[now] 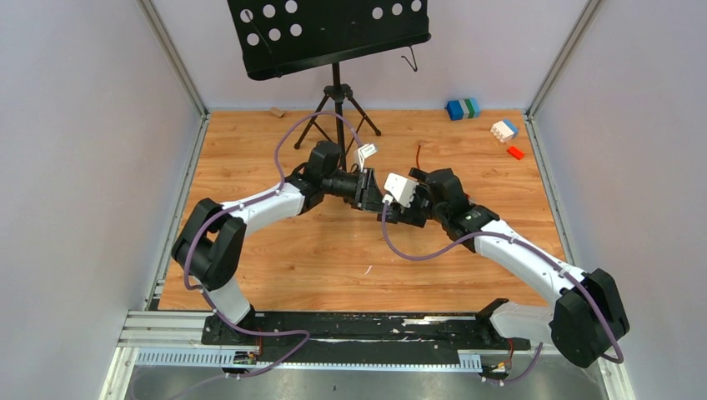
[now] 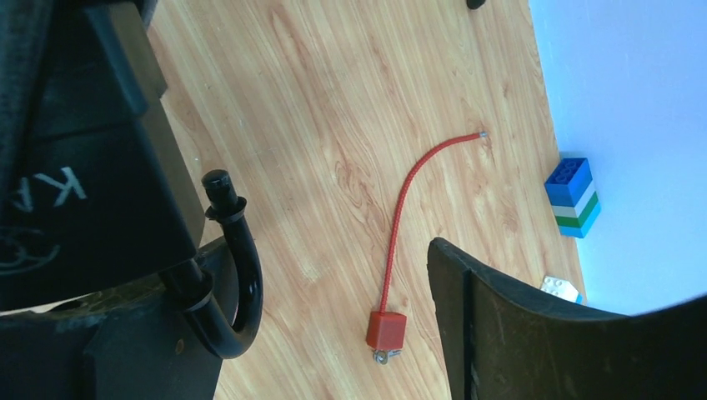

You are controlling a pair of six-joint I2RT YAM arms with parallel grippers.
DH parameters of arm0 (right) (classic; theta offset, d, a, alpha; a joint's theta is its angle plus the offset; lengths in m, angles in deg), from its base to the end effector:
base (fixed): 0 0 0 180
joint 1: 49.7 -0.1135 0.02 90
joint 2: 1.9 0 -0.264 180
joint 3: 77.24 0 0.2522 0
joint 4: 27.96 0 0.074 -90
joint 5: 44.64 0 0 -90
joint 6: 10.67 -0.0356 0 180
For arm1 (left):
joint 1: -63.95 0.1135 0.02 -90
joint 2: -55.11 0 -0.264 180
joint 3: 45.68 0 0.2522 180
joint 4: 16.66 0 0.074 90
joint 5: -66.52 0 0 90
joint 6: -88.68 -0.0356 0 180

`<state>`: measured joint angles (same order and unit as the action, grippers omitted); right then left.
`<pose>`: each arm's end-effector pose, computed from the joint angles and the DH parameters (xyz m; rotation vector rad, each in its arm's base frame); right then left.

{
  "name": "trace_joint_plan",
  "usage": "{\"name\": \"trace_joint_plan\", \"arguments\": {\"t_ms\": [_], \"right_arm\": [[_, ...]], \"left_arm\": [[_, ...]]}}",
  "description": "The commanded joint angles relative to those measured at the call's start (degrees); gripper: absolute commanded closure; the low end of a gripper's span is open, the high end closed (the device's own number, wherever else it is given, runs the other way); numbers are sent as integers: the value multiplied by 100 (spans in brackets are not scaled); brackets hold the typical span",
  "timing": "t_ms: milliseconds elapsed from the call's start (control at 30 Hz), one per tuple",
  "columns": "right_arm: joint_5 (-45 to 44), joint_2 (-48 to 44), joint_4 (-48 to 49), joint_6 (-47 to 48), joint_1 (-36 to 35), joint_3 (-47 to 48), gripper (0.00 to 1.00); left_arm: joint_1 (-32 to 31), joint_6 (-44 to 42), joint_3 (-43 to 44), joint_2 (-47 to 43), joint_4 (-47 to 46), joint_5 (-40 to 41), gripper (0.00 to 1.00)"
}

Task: Unlock with the key

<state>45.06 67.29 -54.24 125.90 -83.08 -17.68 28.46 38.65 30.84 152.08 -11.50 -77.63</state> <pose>0.2202 0.1449 0.2538 -1.4116 1.6884 -0.1348 0.2877 -0.2406 0.2464 0.6152 2.2033 -1.7193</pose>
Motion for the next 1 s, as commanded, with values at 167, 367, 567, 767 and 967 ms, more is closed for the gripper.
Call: {"name": "trace_joint_plan", "arguments": {"t_ms": [167, 367, 567, 767, 967], "right_arm": [[870, -596, -469, 177, 265, 13, 19], [969, -1071, -939, 311, 343, -218, 18], [935, -1274, -1056, 275, 540, -318, 18], [991, -1322, -1087, 265, 663, -385, 18], [1060, -1224, -1038, 206, 695, -405, 18]], "left_arm": [[158, -843, 486, 408, 449, -266, 100], [184, -1948, 869, 1000, 833, -8, 100], [186, -2372, 1018, 1524, 674, 168, 100], [189, -2311, 629, 1550, 378, 221, 100], [188, -2055, -63, 1379, 138, 199, 100]]}}
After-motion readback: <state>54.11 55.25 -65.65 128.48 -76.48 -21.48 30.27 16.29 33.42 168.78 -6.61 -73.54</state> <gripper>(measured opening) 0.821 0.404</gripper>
